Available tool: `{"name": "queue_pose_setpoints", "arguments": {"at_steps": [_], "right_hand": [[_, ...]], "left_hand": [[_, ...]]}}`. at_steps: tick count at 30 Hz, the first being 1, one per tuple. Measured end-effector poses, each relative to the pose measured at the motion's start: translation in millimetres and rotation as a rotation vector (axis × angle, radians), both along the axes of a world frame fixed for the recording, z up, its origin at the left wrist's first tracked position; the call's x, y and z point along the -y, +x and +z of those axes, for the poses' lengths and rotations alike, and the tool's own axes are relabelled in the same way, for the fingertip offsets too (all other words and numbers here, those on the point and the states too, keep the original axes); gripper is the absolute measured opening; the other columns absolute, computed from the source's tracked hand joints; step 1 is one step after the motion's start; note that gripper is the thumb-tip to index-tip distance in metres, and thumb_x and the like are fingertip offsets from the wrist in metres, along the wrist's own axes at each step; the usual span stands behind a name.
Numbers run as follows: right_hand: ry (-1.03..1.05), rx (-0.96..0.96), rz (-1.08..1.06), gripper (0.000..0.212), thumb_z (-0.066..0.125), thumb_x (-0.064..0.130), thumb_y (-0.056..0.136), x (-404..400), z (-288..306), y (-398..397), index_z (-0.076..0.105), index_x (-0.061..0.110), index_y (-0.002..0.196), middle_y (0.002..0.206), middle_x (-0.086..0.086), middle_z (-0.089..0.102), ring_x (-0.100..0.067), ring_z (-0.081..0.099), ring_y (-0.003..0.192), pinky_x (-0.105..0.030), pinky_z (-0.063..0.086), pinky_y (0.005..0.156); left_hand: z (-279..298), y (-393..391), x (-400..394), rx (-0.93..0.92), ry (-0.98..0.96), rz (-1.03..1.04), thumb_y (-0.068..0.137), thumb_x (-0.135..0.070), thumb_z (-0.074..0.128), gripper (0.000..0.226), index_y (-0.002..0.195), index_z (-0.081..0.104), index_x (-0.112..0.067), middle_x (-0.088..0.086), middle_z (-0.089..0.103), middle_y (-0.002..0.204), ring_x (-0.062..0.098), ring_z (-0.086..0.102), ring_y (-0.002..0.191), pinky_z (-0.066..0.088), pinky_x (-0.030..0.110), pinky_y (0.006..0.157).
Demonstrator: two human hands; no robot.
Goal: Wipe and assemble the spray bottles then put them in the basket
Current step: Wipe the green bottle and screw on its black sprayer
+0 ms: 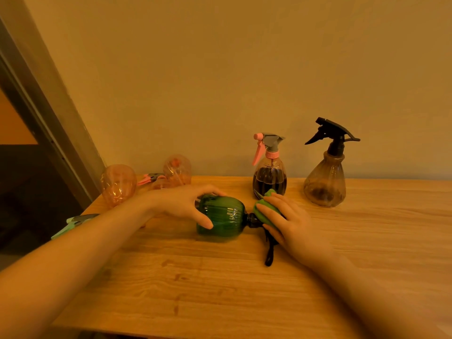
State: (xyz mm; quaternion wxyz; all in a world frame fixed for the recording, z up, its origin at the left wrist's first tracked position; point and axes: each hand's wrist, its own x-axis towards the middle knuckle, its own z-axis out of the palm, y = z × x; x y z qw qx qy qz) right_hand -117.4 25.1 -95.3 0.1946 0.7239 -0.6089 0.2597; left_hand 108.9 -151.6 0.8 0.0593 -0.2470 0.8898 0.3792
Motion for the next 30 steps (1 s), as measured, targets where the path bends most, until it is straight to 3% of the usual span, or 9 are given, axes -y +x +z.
{"name": "queue_pose_setpoints", "arguments": {"at_steps": [4, 9, 16, 21, 24, 27, 30], "right_hand": [[-0.014, -0.032, 0.015, 0.04, 0.046, 0.032, 0.097, -13.9, -6.6, -4.8, 0.057, 0.013, 0.13, 0.132, -0.01, 0.053, -0.028, 0.043, 0.129, -0.039, 0.042, 0.104], [-0.006, -0.041, -0.01, 0.039, 0.047, 0.033, 0.096, -27.9, -8.1, -2.5, 0.059, 0.014, 0.128, 0.127, -0.009, 0.057, -0.03, 0.049, 0.119, -0.04, 0.05, 0.092], [-0.109, 0.01, 0.021, 0.038, 0.05, 0.027, 0.094, -20.5, 8.8, 23.3, 0.058, 0.011, 0.127, 0.126, -0.011, 0.056, -0.026, 0.049, 0.114, -0.032, 0.044, 0.095], [-0.097, 0.112, -0.118, 0.038, 0.065, 0.02, 0.087, 18.5, 23.5, 28.0, 0.062, 0.008, 0.122, 0.125, -0.015, 0.058, -0.034, 0.054, 0.113, -0.041, 0.048, 0.093], [0.015, 0.057, -0.134, 0.036, 0.072, 0.018, 0.082, 32.6, 20.2, 23.7, 0.065, 0.009, 0.117, 0.127, -0.018, 0.059, -0.039, 0.057, 0.113, -0.05, 0.052, 0.089], [0.024, 0.028, -0.09, 0.038, 0.069, 0.019, 0.085, 25.0, 15.9, 14.7, 0.063, 0.011, 0.121, 0.129, -0.015, 0.058, -0.036, 0.056, 0.115, -0.047, 0.051, 0.091], [0.002, -0.03, -0.069, 0.048, 0.074, 0.016, 0.08, 8.0, 11.1, 4.8, 0.059, 0.011, 0.126, 0.129, -0.014, 0.057, -0.033, 0.057, 0.113, -0.045, 0.053, 0.087]], "left_hand": [[2.2, -3.1, 0.1, 0.005, -0.015, -0.015, 0.074, -0.025, 0.08, 0.068, 0.129, 0.045, -0.043, -0.019, 0.048, 0.13, 0.002, 0.047, 0.119, 0.043, 0.022, 0.099], [8.3, -9.3, 0.3, 0.053, -0.065, -0.068, 0.074, -0.025, 0.08, 0.073, 0.135, 0.043, -0.039, -0.016, 0.046, 0.135, 0.007, 0.046, 0.124, 0.042, 0.03, 0.104], [7.5, -8.8, -1.5, 0.045, -0.071, -0.058, 0.074, -0.022, 0.081, 0.068, 0.129, 0.045, -0.04, -0.021, 0.049, 0.127, 0.003, 0.047, 0.12, 0.042, 0.019, 0.098], [9.3, -8.2, -4.3, 0.05, -0.081, -0.062, 0.073, -0.022, 0.081, 0.072, 0.134, 0.044, -0.036, -0.015, 0.048, 0.133, 0.005, 0.047, 0.121, 0.041, 0.025, 0.103], [8.1, -7.2, -4.9, 0.044, -0.071, -0.041, 0.074, -0.021, 0.08, 0.072, 0.136, 0.043, -0.034, -0.015, 0.048, 0.132, 0.005, 0.046, 0.121, 0.042, 0.014, 0.096], [6.9, -6.7, -4.6, 0.029, -0.059, -0.036, 0.076, -0.018, 0.078, 0.072, 0.136, 0.043, -0.032, -0.017, 0.047, 0.129, 0.002, 0.046, 0.118, 0.04, 0.003, 0.087], [7.3, -7.1, -4.1, 0.03, -0.055, -0.037, 0.075, -0.02, 0.079, 0.072, 0.137, 0.042, -0.033, -0.016, 0.046, 0.133, 0.004, 0.044, 0.123, 0.04, 0.015, 0.099]]}}
